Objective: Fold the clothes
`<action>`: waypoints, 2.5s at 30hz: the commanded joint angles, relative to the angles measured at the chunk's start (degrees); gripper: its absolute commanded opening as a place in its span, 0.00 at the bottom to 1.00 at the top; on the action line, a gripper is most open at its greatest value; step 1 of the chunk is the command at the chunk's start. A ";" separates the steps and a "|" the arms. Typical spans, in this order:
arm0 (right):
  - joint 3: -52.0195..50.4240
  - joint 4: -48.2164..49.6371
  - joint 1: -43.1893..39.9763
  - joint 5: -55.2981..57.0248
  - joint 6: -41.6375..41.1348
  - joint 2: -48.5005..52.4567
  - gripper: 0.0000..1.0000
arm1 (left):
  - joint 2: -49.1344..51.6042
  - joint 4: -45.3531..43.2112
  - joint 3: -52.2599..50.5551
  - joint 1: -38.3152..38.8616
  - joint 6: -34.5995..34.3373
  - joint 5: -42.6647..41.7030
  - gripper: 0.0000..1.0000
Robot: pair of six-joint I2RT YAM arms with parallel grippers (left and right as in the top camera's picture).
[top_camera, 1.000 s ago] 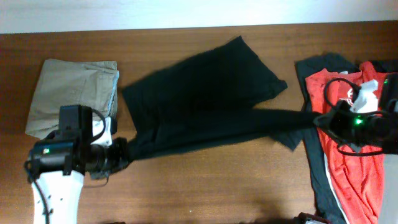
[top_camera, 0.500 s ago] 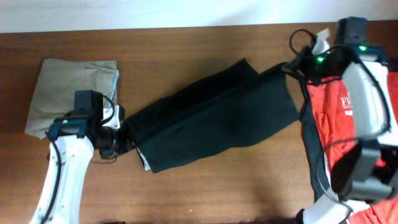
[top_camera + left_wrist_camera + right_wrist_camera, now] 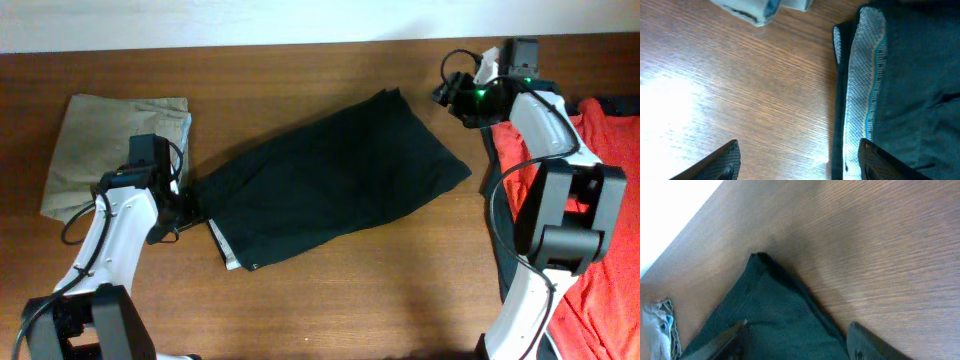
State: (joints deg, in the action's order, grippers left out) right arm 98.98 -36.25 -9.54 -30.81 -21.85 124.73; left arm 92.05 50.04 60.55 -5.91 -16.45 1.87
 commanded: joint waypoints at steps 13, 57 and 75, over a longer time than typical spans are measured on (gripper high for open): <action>-22.21 -33.83 -2.69 20.81 5.38 -16.55 0.04 | 0.52 -7.63 -11.13 8.37 8.57 0.46 0.33; -48.76 -3.41 7.67 -6.49 -5.62 -41.00 0.09 | 17.90 26.25 45.40 22.58 13.31 -9.31 0.00; -48.83 -7.19 7.65 -12.83 13.27 -40.94 0.22 | 34.38 44.33 72.96 35.63 7.78 8.07 0.46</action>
State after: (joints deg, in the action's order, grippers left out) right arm 49.84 -44.62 -1.74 -30.28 -19.55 84.47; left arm 126.63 92.60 135.76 32.29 -9.80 5.54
